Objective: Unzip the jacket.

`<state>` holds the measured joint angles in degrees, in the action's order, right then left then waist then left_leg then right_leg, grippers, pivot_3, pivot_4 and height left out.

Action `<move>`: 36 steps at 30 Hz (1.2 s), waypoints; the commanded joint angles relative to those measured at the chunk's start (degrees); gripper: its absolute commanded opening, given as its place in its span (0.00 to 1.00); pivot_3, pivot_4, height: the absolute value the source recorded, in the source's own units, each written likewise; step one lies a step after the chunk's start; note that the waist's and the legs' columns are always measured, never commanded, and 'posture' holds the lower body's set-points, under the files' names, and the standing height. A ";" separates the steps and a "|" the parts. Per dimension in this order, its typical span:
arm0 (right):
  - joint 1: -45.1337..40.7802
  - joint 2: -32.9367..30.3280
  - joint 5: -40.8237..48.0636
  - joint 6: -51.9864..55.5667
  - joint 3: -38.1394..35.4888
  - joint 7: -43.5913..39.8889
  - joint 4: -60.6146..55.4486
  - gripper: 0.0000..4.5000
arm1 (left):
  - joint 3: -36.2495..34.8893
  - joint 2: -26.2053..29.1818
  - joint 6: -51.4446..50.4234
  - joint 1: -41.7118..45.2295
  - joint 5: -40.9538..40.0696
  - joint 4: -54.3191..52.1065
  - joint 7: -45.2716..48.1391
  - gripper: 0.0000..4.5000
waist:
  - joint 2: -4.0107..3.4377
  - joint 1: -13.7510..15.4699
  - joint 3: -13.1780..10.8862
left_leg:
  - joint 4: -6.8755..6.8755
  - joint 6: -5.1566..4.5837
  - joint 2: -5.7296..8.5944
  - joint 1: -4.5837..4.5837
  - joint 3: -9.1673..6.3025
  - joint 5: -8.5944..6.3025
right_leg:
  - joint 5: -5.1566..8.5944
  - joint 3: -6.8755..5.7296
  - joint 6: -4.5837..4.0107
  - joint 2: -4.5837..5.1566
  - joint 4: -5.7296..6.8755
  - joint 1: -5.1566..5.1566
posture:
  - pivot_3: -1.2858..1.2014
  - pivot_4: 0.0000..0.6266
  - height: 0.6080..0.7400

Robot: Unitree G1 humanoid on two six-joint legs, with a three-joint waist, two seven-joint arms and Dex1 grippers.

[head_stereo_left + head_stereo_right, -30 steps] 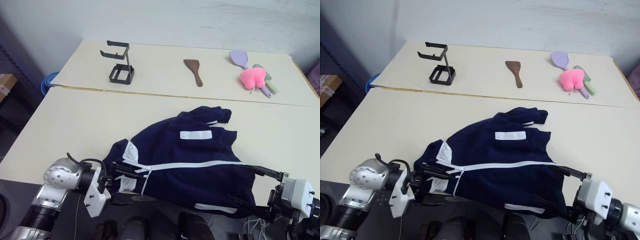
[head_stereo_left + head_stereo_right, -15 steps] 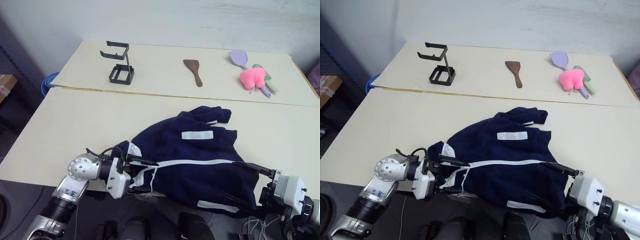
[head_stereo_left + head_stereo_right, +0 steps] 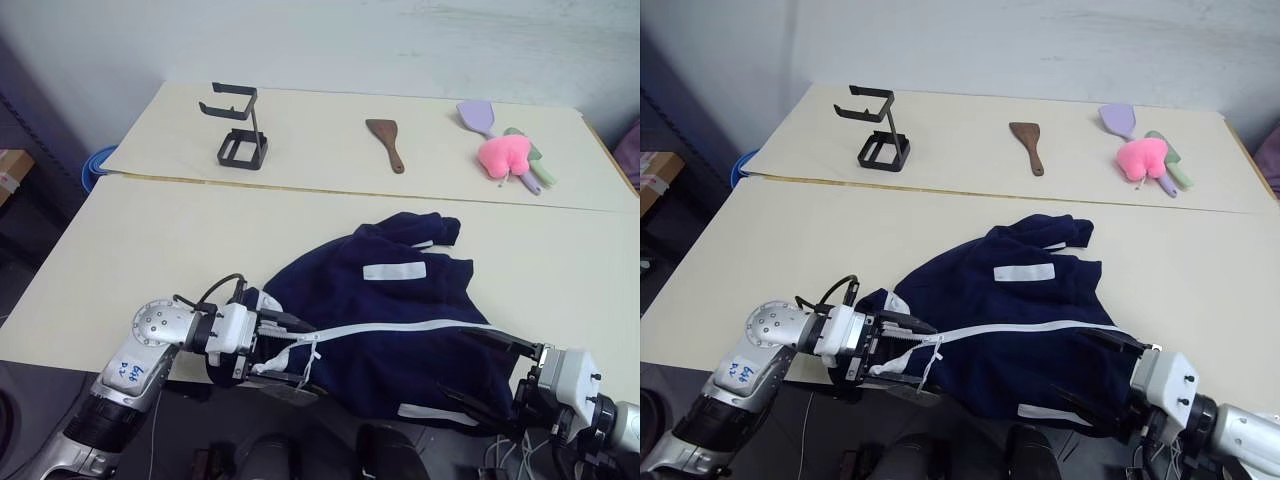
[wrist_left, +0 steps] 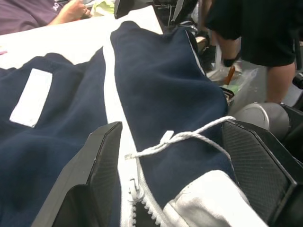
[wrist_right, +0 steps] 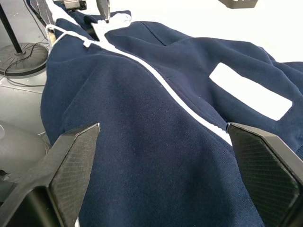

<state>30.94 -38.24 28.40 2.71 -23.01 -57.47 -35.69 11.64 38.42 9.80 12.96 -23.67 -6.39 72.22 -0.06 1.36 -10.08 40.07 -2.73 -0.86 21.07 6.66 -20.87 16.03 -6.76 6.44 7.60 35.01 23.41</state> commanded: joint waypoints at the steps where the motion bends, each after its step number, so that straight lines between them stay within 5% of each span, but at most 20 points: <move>1: 0.54 0.36 0.70 -0.21 -0.58 0.65 -0.92 1.00 | -0.25 -1.43 12.64 0.03 7.63 2.15 -0.74 0.70 | 0.00 0.04 0.00 | 0.00 0.00 0.00 0.00 0.00 0.00 | 0.00 -0.01 0.00 0.00 -0.03 0.00 | 0.52 0.24 1.00; 8: 3.20 0.63 0.59 -0.56 -0.45 0.39 -1.62 1.00 | -3.02 -1.33 27.64 -3.43 10.24 3.03 -3.15 0.70 | 0.00 -0.04 0.00 | -0.02 0.01 0.00 -0.01 0.01 -0.01 | 0.00 0.13 -0.01 0.10 -0.03 0.02 | 0.52 0.24 1.00; 13: 4.34 1.07 0.49 -1.23 -0.48 0.57 -1.42 1.00 | -8.38 1.60 16.78 -6.59 3.55 -0.91 -7.06 1.00 | 0.00 -0.14 0.00 | -0.02 0.03 -0.09 -0.02 -0.01 -0.02 | 0.01 0.23 -0.02 0.37 -0.04 0.02 | 0.52 0.24 1.00; 21: 3.84 1.55 -0.17 -1.84 0.59 0.51 -0.21 1.00 | -6.82 5.66 24.27 -4.92 7.53 -0.90 -1.22 1.00 | 0.00 0.11 0.00 | -0.02 0.04 -0.01 -0.01 -0.02 -0.04 | 0.02 0.15 -0.03 0.17 -0.03 0.02 | 0.52 0.24 1.00; 34: 3.62 1.90 -0.56 -1.97 1.61 1.82 -0.78 1.00 | 0.76 -1.13 28.72 2.83 19.96 -0.34 -8.47 1.00 | 0.00 0.06 0.00 | -0.02 0.02 0.00 -0.02 0.06 -0.03 | 0.01 -0.07 -0.03 0.01 0.02 0.03 | 0.52 0.24 1.00; 36: 3.68 1.90 -0.61 -1.98 1.74 2.03 -0.87 1.00 | 1.39 -1.75 28.40 3.21 19.32 -1.03 -9.32 0.91 | 0.00 0.03 0.00 | -0.03 0.02 -0.01 -0.02 0.07 -0.03 | 0.01 -0.07 -0.03 0.01 0.04 0.04 | 0.52 0.24 1.00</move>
<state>34.29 -36.82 27.52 1.45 -20.83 -55.86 -35.56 12.41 36.96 38.33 15.72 -3.74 -5.90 64.29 -0.06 1.39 -10.08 40.05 -2.70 -0.88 21.03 6.73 -20.90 16.04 -6.83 6.42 7.61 35.05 23.44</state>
